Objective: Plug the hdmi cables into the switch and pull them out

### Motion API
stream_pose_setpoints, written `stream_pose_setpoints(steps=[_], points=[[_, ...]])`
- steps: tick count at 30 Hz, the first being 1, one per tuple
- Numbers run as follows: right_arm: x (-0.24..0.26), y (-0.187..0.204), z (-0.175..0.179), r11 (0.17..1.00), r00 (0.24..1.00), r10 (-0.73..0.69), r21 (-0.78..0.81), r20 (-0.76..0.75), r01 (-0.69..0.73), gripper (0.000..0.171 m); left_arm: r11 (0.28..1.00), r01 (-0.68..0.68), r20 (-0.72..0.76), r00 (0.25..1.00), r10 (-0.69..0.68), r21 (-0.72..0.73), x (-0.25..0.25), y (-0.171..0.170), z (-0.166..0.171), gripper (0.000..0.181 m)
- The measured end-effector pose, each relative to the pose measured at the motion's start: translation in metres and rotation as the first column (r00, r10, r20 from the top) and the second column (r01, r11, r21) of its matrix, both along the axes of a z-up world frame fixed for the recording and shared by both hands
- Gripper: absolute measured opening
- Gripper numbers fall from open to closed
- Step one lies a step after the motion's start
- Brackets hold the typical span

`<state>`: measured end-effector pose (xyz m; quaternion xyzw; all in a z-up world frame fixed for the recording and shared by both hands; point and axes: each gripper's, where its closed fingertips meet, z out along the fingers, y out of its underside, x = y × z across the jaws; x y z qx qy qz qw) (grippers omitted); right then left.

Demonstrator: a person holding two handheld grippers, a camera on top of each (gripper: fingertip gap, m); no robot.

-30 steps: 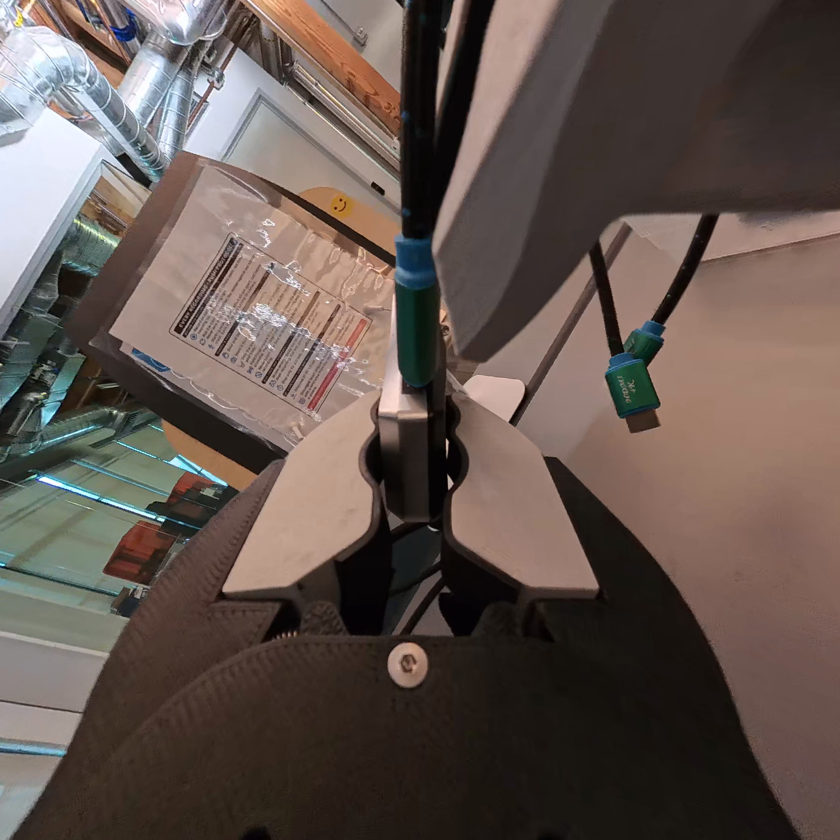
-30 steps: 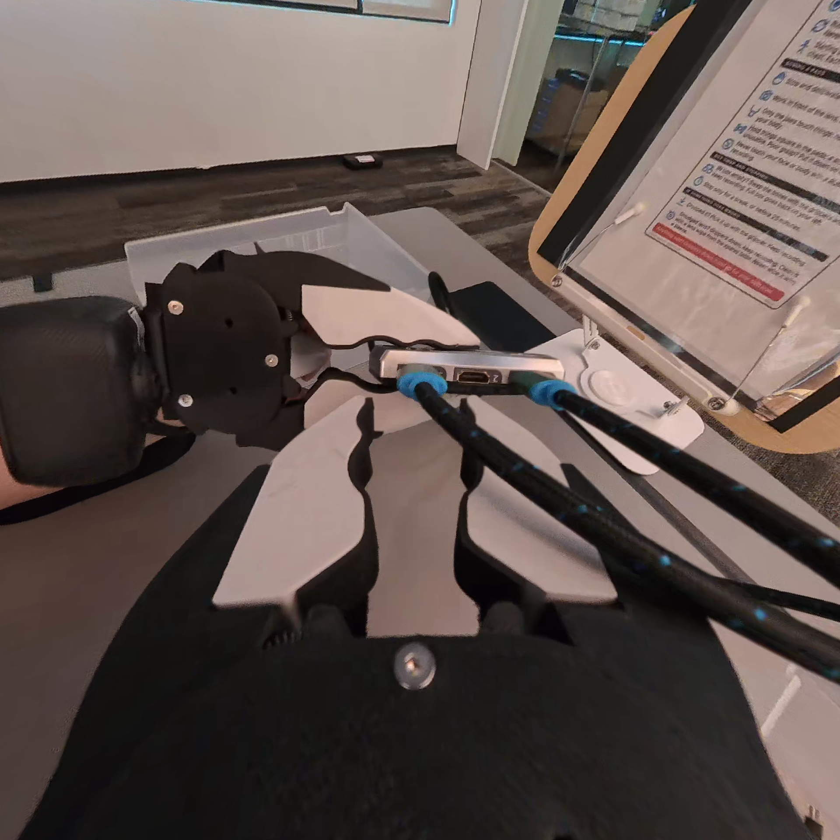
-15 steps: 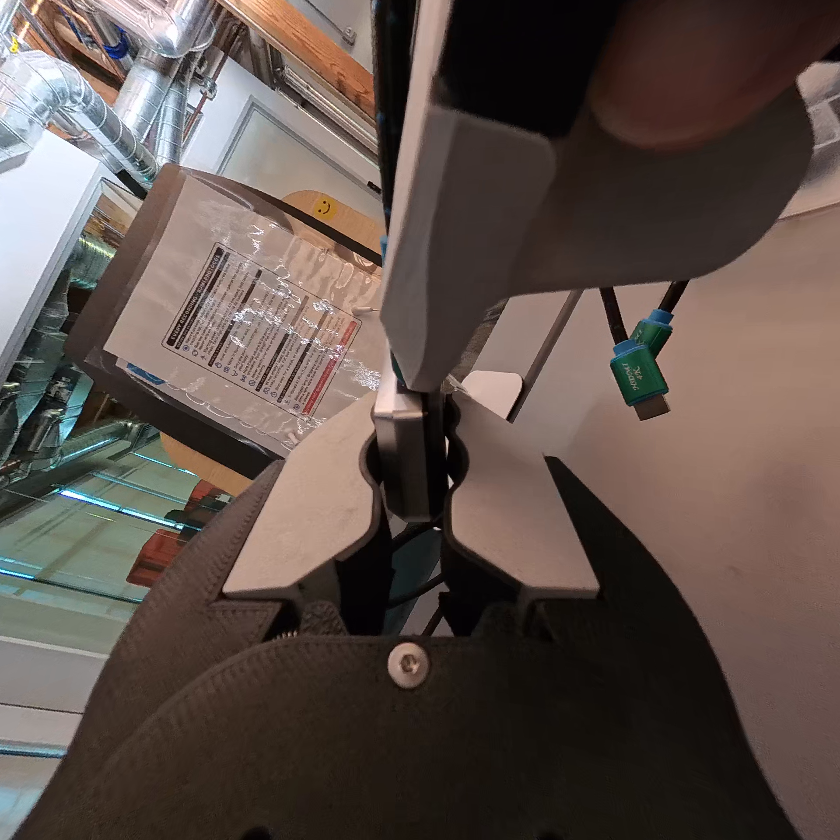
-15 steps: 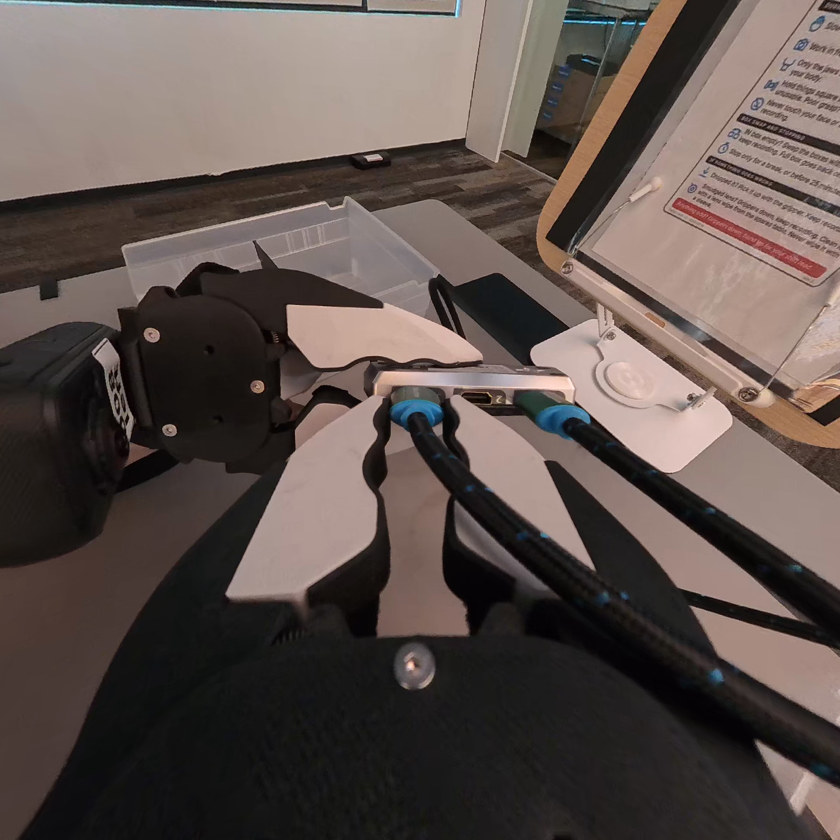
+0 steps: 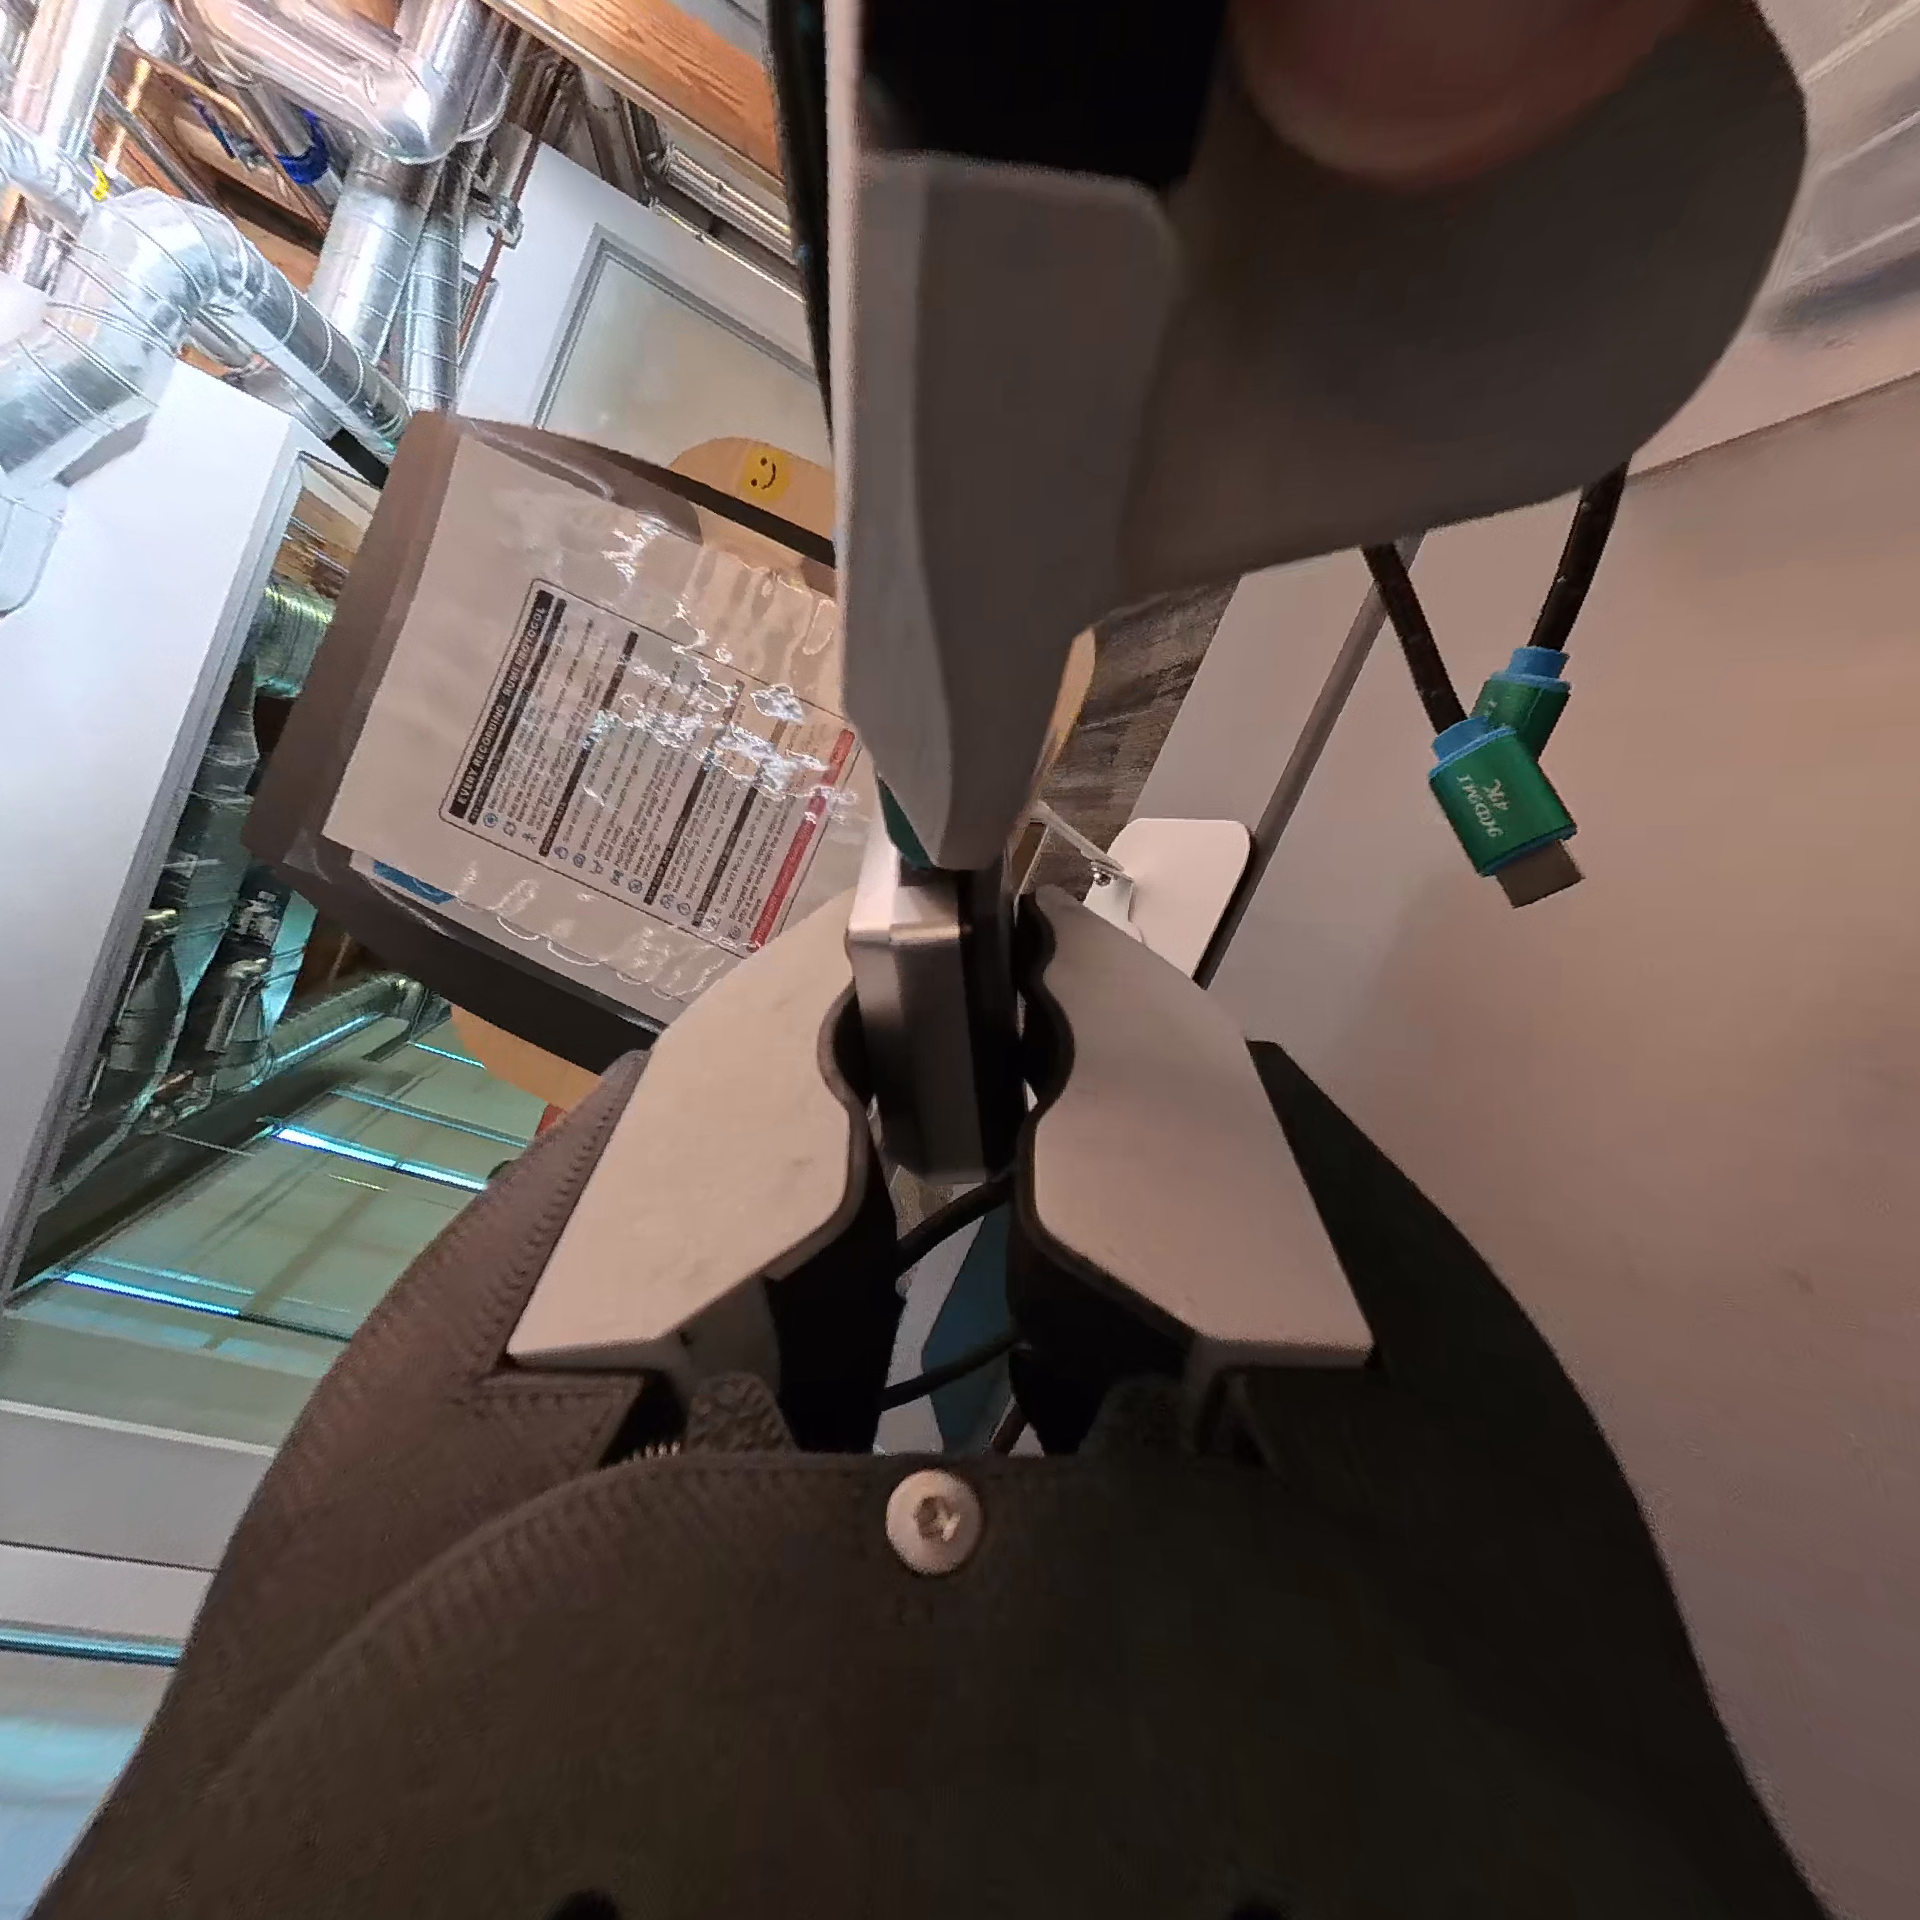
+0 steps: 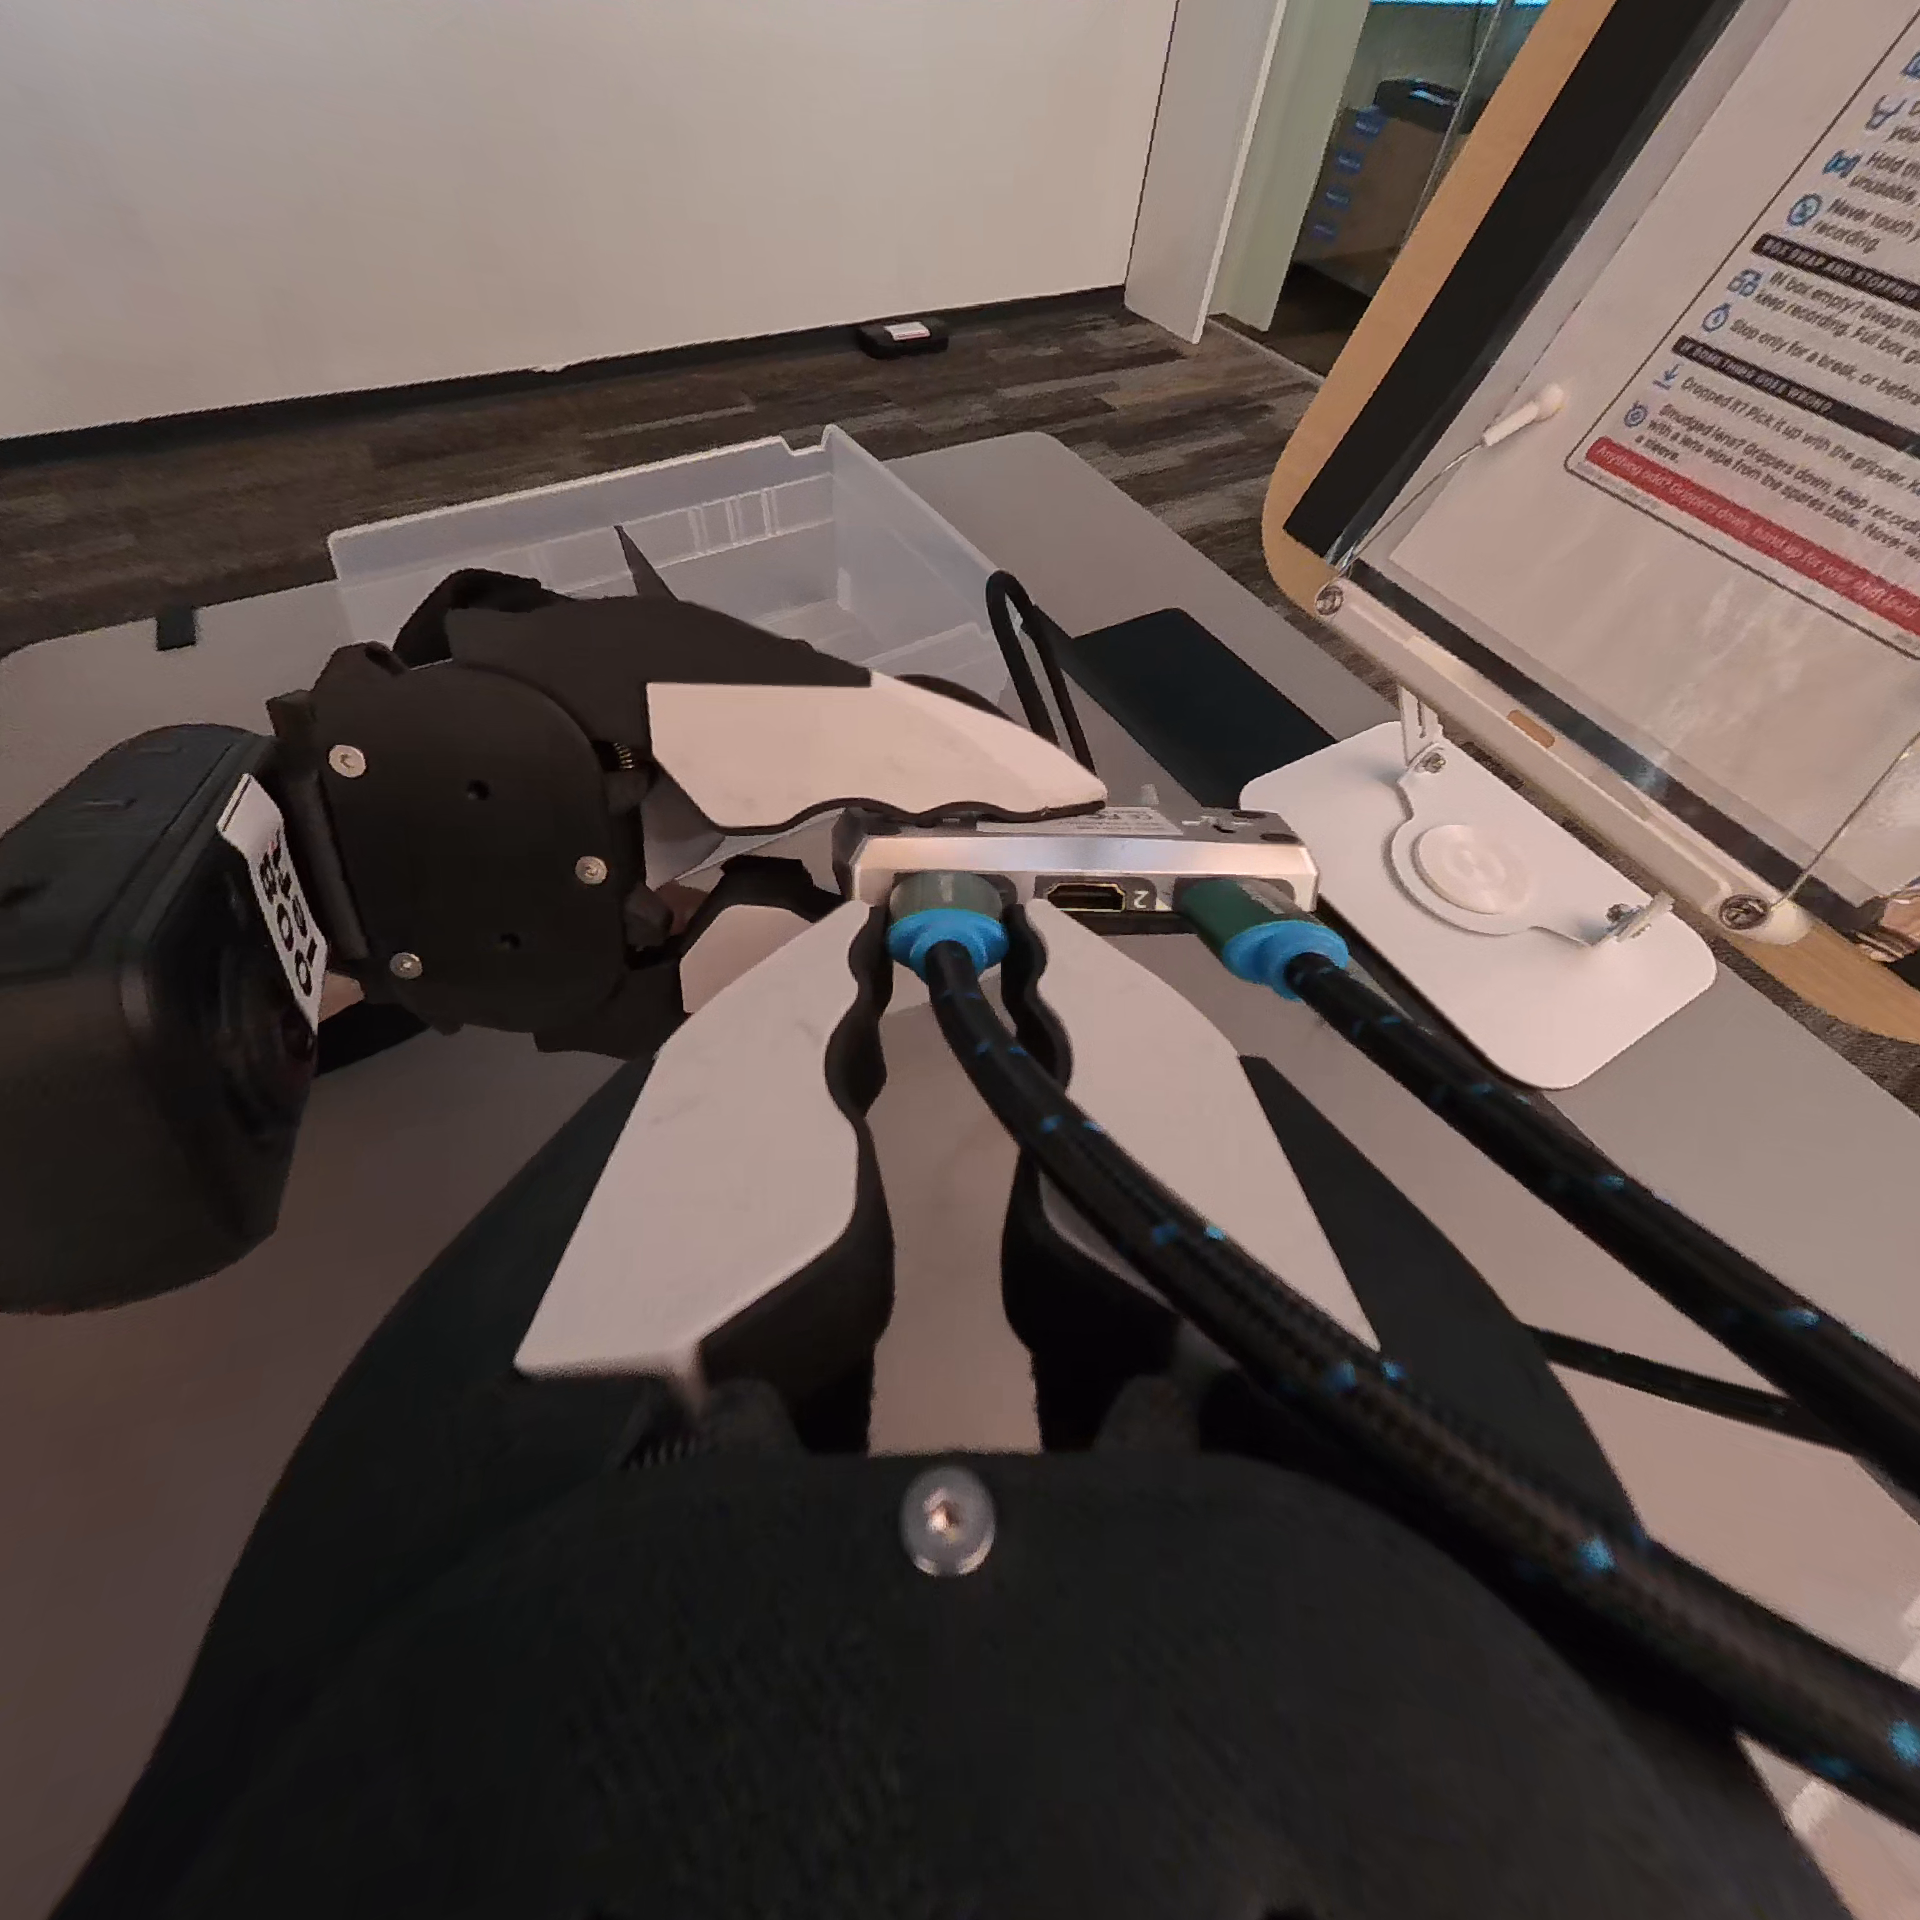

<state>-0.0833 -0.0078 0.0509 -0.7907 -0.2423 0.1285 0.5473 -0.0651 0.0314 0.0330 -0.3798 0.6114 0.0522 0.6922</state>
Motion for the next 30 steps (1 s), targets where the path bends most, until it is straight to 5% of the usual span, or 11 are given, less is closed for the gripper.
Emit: stream_pose_setpoints(steps=[1, 3, 6, 13, 21, 30], points=[[0.000, -0.002, 0.001, 1.000, 1.000, 0.002, -0.001, 0.004, -0.002, 0.021, 1.000, 0.003, 0.005, 1.000, -0.003, 0.005, 0.000, -0.002, 0.002, 0.023], [0.001, -0.004, 0.005, 1.000, 1.000, -0.007, 0.008, 0.023, 0.007, 0.021, 1.000, -0.012, 0.004, 1.000, 0.012, 0.006, 0.000, -0.001, 0.004, 0.023], [0.033, -0.035, 0.069, 0.981, 0.994, -0.054, 0.179, -0.098, 0.071, 0.021, 0.973, -0.197, -0.093, 0.978, 0.187, -0.118, -0.028, 0.052, -0.022, 0.024], [0.097, -0.107, 0.125, 0.943, 0.980, -0.121, 0.288, -0.160, 0.164, 0.021, 0.983, -0.104, -0.014, 0.995, 0.103, -0.149, -0.020, 0.036, -0.005, 0.023], [0.156, -0.135, 0.080, 0.986, 0.982, -0.153, 0.048, -0.108, 0.158, 0.021, 0.974, -0.077, -0.012, 0.997, 0.077, -0.215, -0.021, 0.030, -0.004, 0.023], [0.204, -0.154, -0.047, 0.921, 0.986, 0.015, -0.381, -0.164, -0.078, 0.022, 0.973, -0.061, -0.019, 0.998, 0.059, -0.221, -0.019, 0.025, -0.004, 0.023]])
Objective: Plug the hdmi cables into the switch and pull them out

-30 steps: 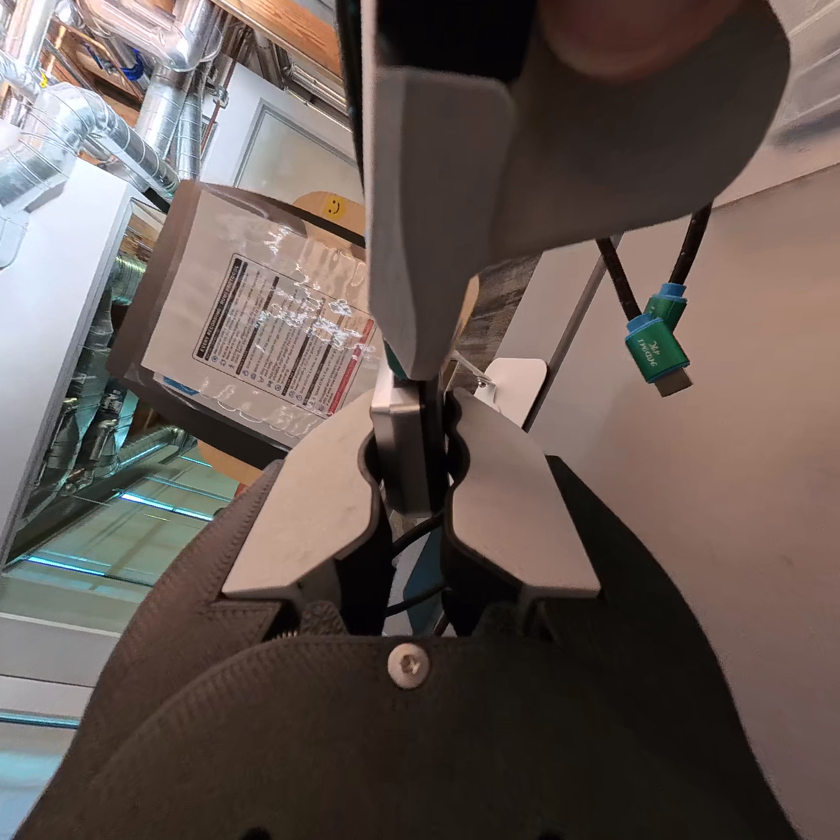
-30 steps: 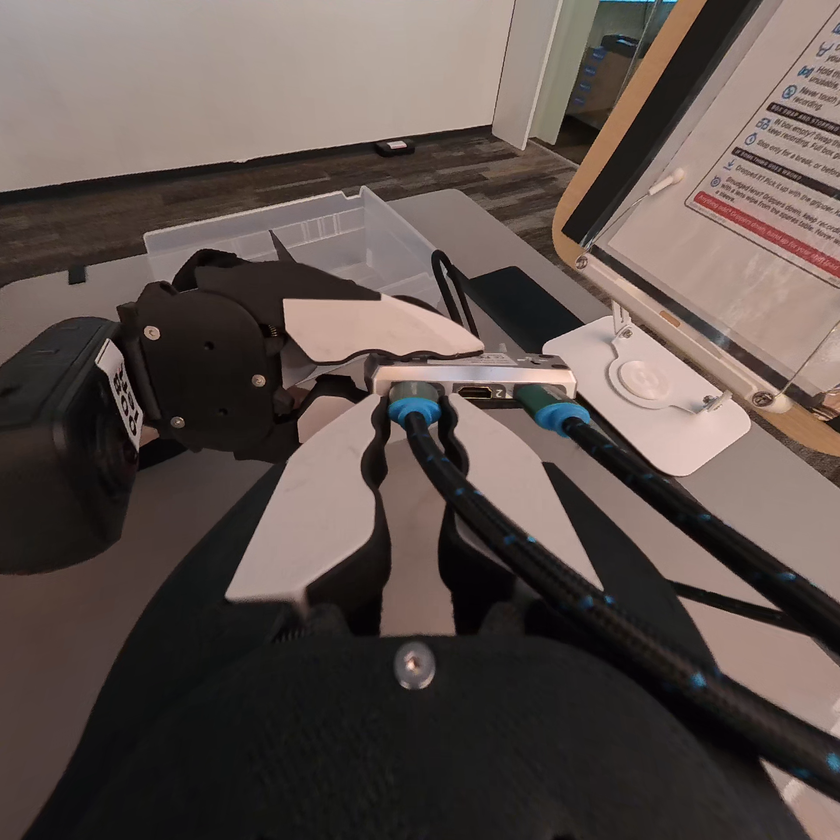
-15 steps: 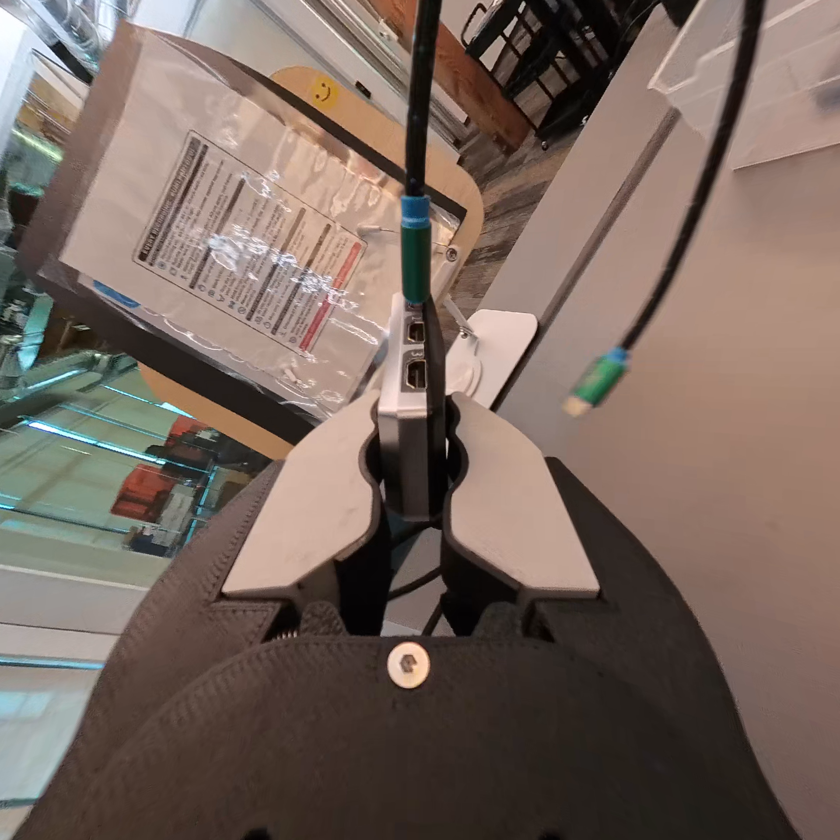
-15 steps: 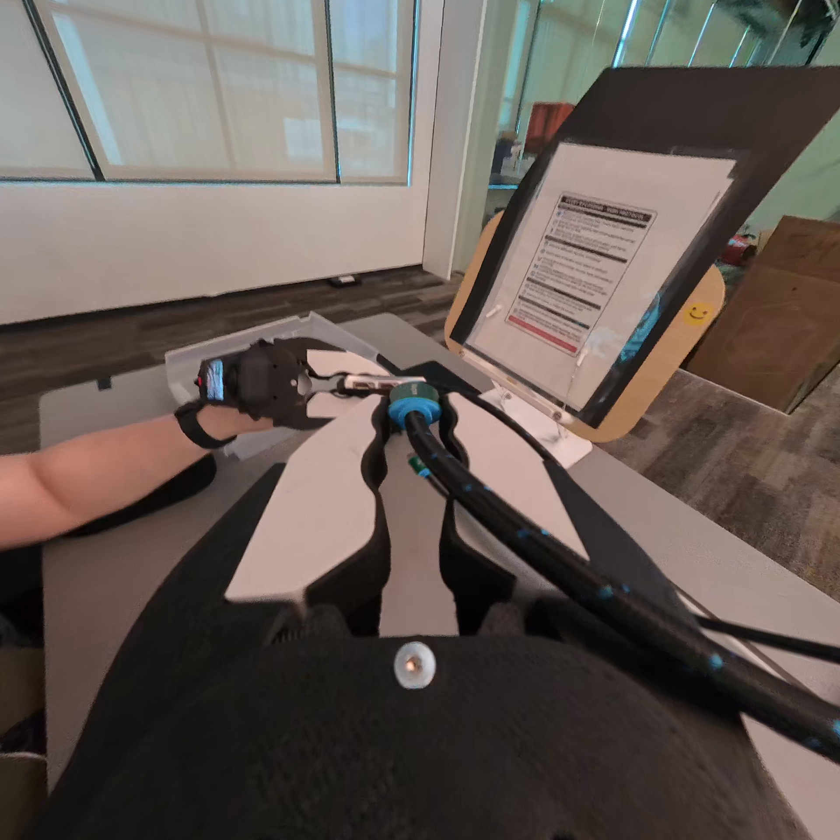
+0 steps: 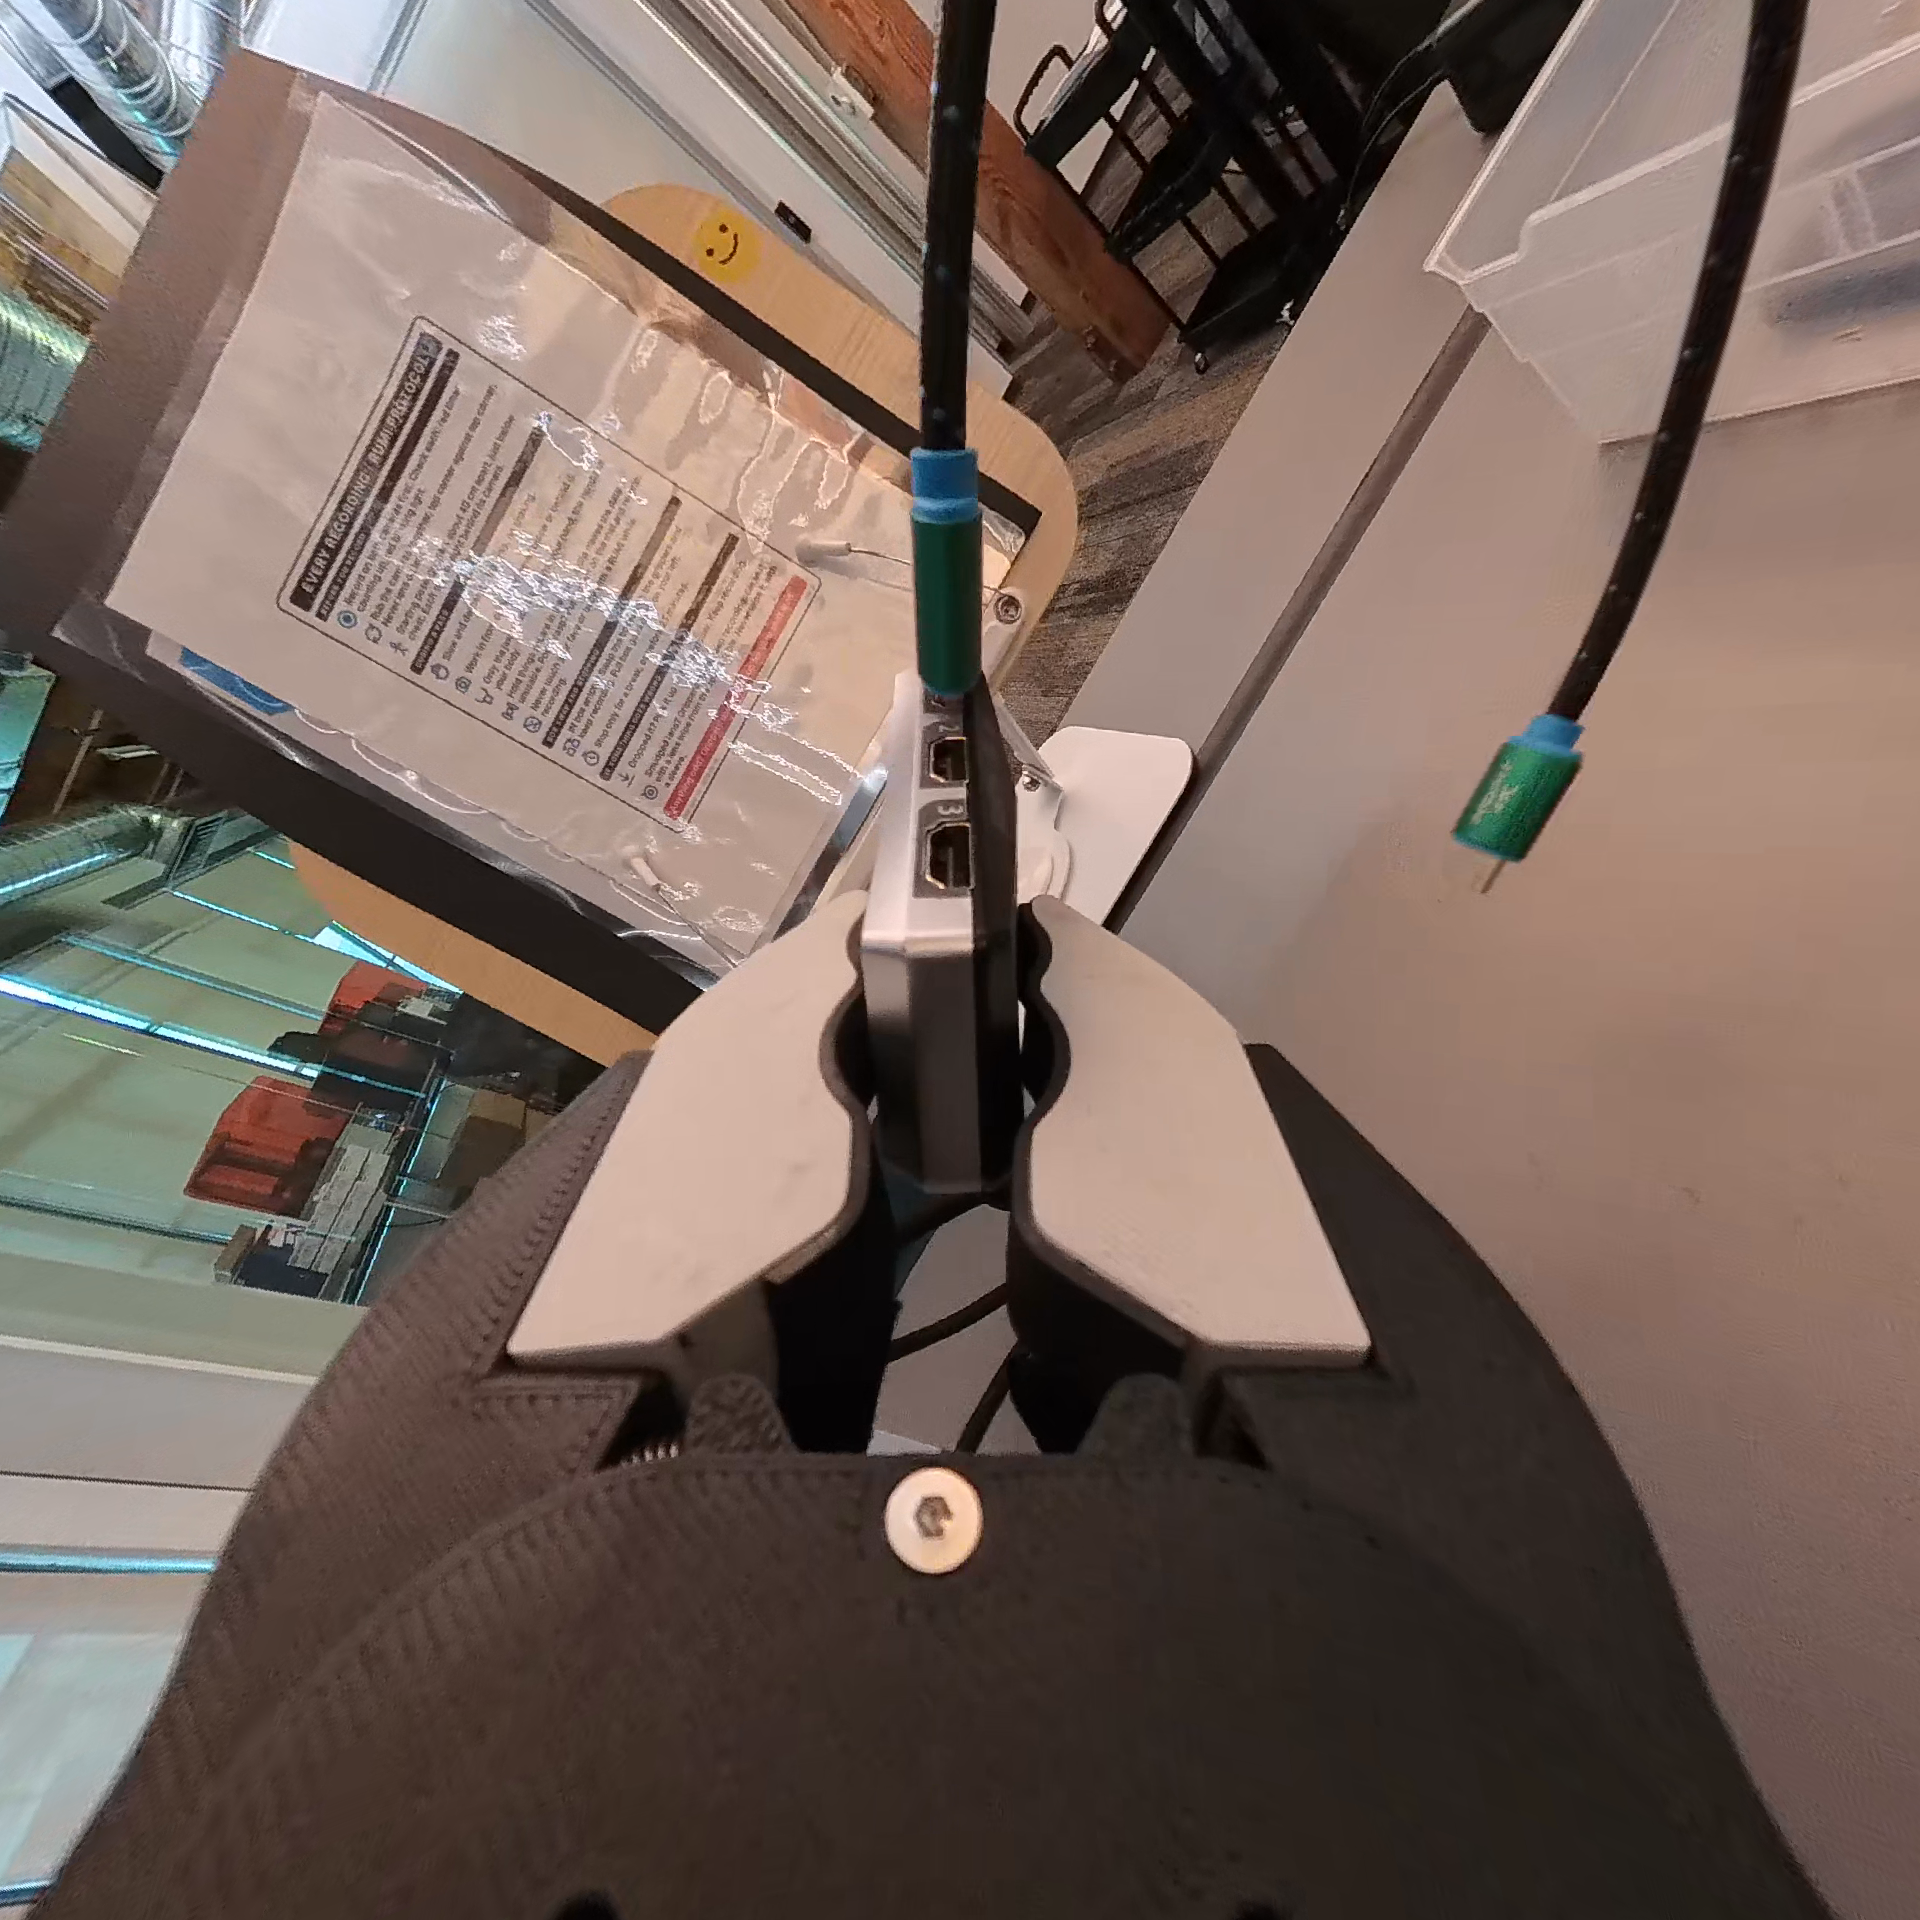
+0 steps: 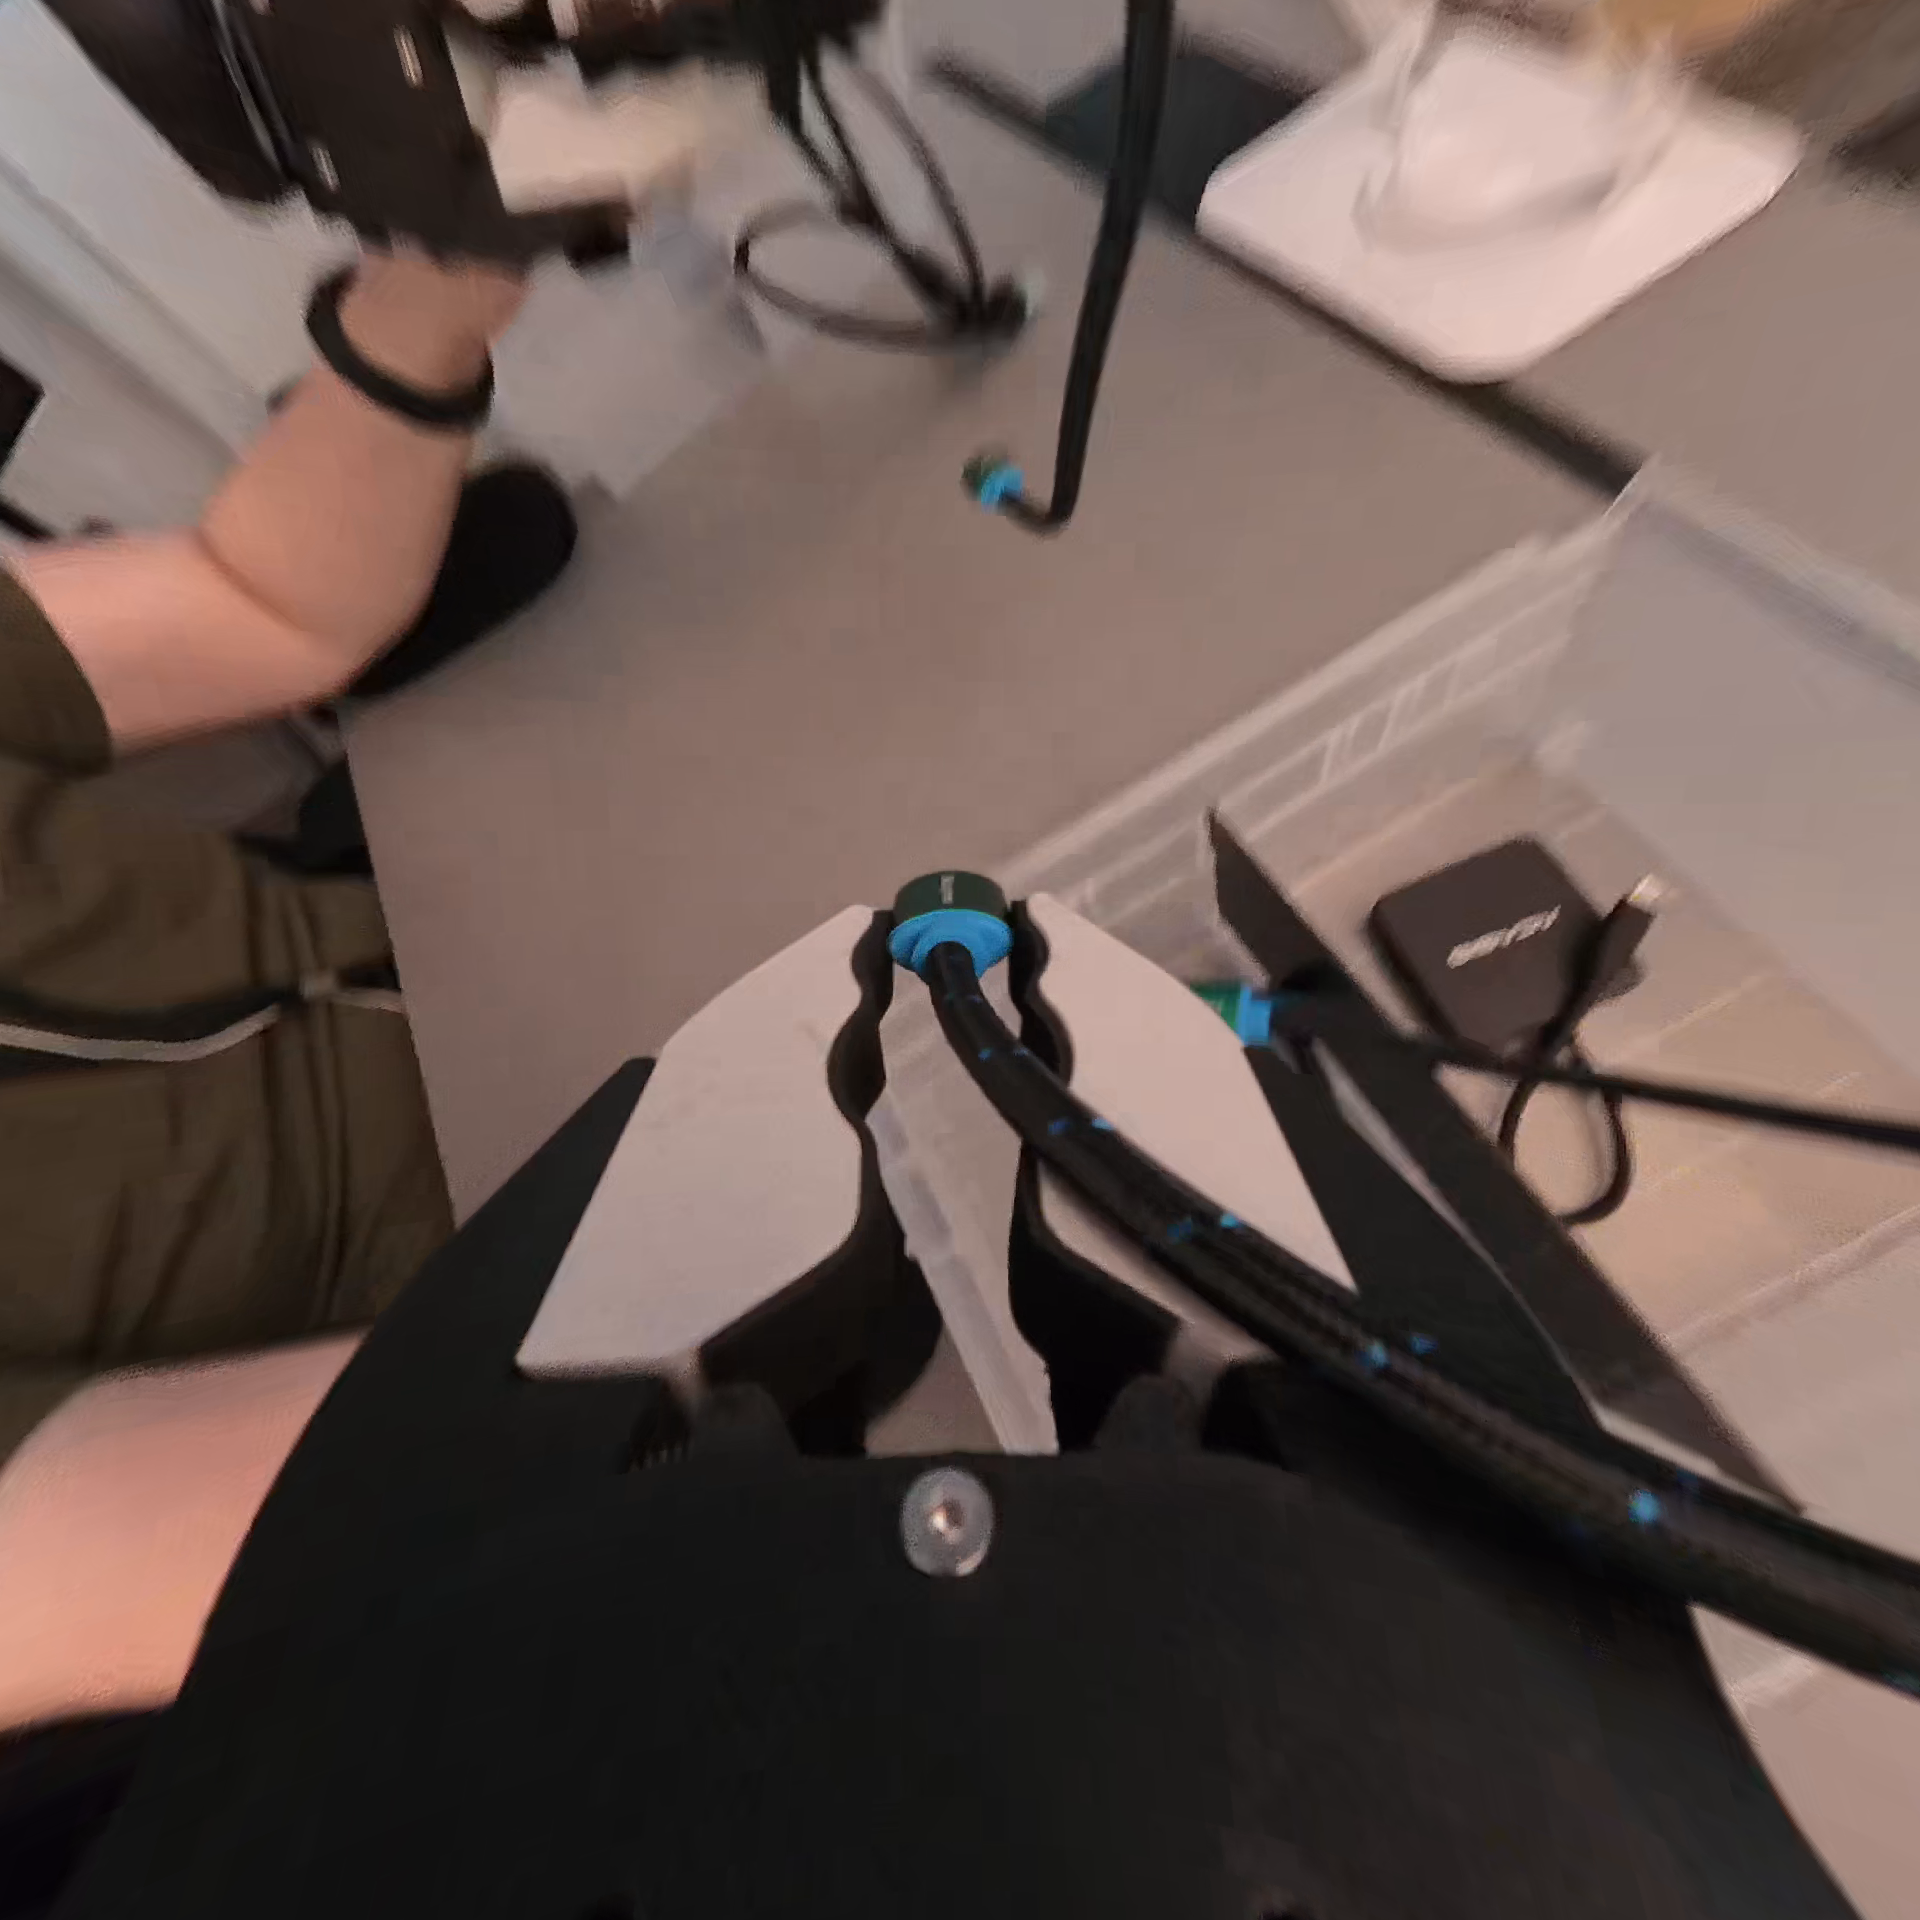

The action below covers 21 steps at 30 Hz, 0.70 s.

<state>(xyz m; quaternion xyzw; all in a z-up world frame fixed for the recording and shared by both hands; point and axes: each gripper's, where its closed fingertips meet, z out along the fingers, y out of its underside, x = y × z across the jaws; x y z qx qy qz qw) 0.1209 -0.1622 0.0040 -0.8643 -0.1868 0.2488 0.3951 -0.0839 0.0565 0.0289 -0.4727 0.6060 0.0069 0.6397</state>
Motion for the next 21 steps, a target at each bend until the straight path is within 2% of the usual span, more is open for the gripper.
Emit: stream_pose_setpoints(steps=[3, 5, 7, 9, 11, 14, 19, 21], points=[[0.010, -0.020, -0.044, 0.987, 0.997, 0.057, -0.151, 0.053, -0.048, 0.023, 1.000, 0.005, -0.004, 1.000, -0.005, -0.001, 0.001, -0.001, -0.001, 0.023], [0.012, -0.030, -0.057, 0.976, 0.998, 0.060, -0.207, -0.001, -0.059, 0.022, 1.000, 0.006, -0.010, 1.000, -0.006, 0.001, 0.002, -0.002, -0.002, 0.023], [0.020, -0.036, -0.065, 0.968, 0.999, 0.016, -0.251, -0.034, -0.024, 0.021, 1.000, 0.009, -0.018, 1.000, -0.009, 0.003, 0.003, -0.003, -0.004, 0.023], [0.033, -0.039, -0.073, 0.957, 0.997, -0.067, -0.284, -0.037, 0.053, 0.036, 1.000, 0.011, -0.025, 1.000, -0.011, 0.005, 0.004, -0.004, -0.005, 0.023], [0.051, -0.049, -0.083, 0.925, 0.986, -0.166, -0.346, -0.001, 0.155, 0.042, 1.000, 0.013, -0.030, 0.999, -0.013, 0.005, 0.004, -0.004, -0.005, 0.023], [0.062, -0.066, -0.084, 0.885, 0.967, -0.253, -0.400, 0.018, 0.239, 0.049, 1.000, 0.016, -0.029, 0.999, -0.016, 0.002, 0.004, -0.005, -0.004, 0.023], [0.073, -0.080, -0.070, 0.853, 0.928, -0.356, -0.366, 0.113, 0.372, 0.052, 1.000, 0.017, -0.035, 0.999, -0.017, 0.001, 0.004, -0.006, -0.005, 0.023], [0.062, -0.080, -0.068, 0.858, 0.943, -0.304, -0.392, 0.135, 0.332, 0.050, 1.000, 0.019, -0.042, 0.999, -0.019, 0.003, 0.005, -0.007, -0.006, 0.023]])
